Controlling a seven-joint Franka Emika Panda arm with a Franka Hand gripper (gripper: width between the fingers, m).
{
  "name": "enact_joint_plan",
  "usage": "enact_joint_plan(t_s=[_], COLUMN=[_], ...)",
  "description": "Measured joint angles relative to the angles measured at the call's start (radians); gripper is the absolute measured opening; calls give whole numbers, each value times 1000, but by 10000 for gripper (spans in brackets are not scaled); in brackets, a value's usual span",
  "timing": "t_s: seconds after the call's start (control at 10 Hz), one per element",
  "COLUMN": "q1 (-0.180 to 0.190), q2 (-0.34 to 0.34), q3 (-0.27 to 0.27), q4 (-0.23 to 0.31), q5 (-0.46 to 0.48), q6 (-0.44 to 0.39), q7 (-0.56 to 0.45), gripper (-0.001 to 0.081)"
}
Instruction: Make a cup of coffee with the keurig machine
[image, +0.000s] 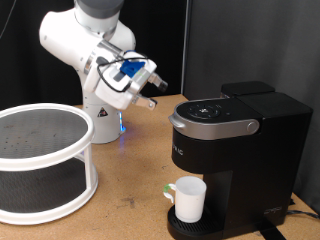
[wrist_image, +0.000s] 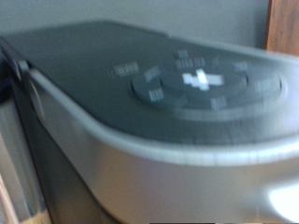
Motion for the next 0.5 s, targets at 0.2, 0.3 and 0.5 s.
enact_joint_plan(t_s=[0.2,0.3,0.5], q1=[-12,-17,-31], q2=[-73,-108,-175], q3=[-3,-3,0], q4=[2,4,3], q5=[-41,-60,-121], q6=[-25,-28,-35], q7=[78,120,227], gripper=[803,803,803])
